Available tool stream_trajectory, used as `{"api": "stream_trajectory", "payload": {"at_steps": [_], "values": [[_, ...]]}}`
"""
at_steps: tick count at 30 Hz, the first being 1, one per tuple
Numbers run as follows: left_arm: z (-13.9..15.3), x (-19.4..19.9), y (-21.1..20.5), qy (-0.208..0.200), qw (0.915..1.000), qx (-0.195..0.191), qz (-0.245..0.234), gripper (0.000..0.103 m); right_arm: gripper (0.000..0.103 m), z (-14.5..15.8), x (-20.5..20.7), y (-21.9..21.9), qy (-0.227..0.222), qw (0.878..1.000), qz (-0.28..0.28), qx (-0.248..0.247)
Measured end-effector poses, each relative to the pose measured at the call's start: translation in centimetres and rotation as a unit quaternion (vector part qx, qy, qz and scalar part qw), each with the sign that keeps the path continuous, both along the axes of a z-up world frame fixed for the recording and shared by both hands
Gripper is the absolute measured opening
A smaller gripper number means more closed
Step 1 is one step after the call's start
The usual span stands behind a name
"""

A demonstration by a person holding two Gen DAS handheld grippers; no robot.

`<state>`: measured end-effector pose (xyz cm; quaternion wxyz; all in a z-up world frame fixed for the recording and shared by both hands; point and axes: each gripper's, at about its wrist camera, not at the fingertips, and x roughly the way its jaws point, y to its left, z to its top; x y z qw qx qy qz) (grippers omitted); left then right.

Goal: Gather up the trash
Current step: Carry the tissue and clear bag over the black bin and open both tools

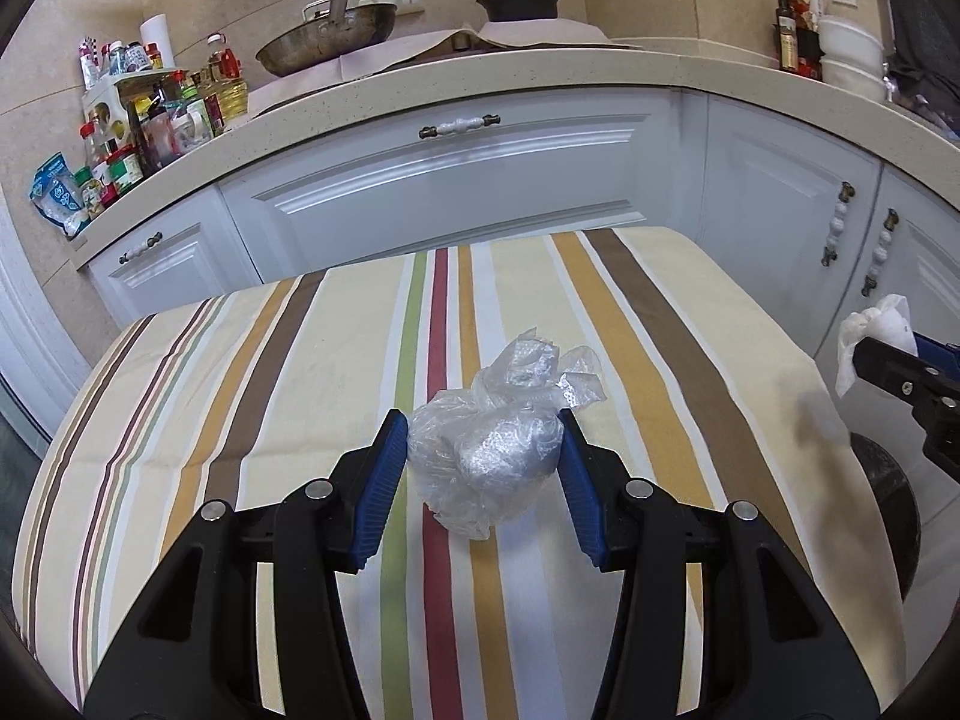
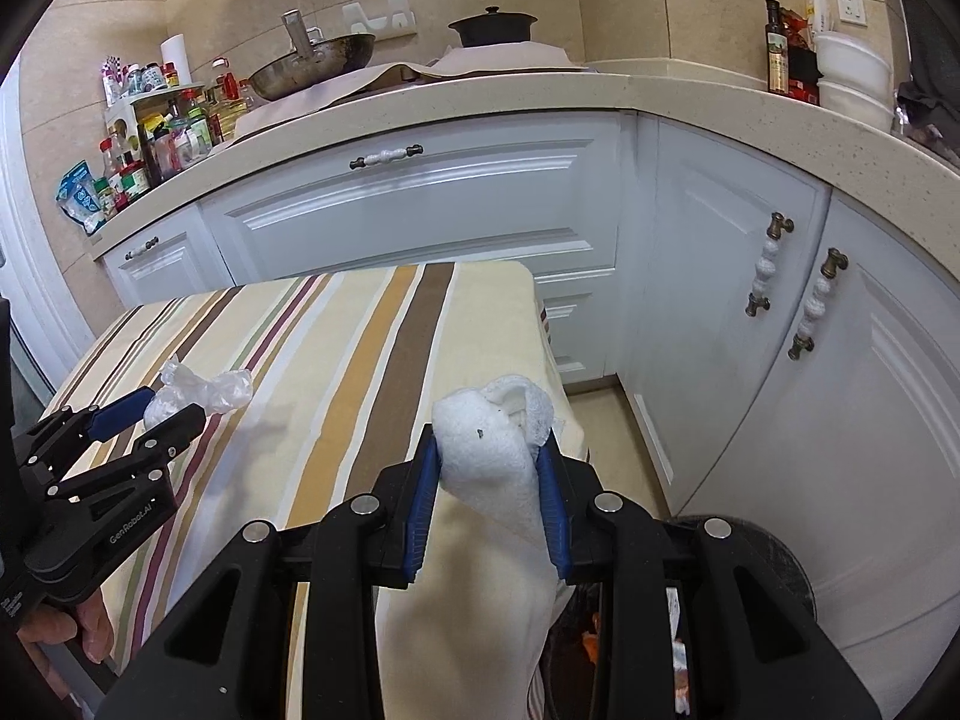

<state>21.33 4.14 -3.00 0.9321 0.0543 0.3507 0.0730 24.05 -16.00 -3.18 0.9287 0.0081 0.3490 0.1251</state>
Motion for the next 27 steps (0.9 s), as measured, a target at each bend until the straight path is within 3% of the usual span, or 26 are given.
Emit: {"api": "stream_trajectory", "payload": {"at_steps": [16,27], "values": [[0.6,-5.9,-4.0,-0.01,0.9987,-0.013,-0.048,0.048,0.032,-0.4,-7.6,-4.7,0.0,0.998,-0.068,-0.017],[0.5,-7.1,-11.5,-0.009,0.9905,-0.012,-0.137,0.048,0.032,-1.4,-11.4,-10.5,0.006,0.989,-0.145,-0.033]]}}
